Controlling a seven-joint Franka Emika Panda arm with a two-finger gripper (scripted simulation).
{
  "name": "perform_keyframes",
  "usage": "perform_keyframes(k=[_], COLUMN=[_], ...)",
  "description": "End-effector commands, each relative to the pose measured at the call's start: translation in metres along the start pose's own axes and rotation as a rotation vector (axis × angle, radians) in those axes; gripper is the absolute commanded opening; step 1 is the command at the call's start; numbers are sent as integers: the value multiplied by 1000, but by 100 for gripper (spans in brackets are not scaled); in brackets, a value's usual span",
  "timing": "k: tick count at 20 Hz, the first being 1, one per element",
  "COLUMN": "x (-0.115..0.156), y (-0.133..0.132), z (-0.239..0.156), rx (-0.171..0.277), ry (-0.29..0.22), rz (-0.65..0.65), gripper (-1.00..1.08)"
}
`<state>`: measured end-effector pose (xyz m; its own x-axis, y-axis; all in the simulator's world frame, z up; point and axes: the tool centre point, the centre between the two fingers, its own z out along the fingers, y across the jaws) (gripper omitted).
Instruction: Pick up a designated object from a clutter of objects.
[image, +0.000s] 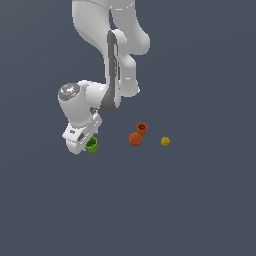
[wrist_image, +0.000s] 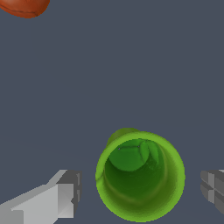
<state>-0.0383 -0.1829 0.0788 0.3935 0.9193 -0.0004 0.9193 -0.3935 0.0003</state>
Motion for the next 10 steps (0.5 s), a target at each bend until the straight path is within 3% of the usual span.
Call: perform_keyframes(k=[1,10], x=[0,0], y=[-1,-1], z=[12,37], rx=[1,1], ry=[0,0], rz=[-1,-4], gripper=[100,100])
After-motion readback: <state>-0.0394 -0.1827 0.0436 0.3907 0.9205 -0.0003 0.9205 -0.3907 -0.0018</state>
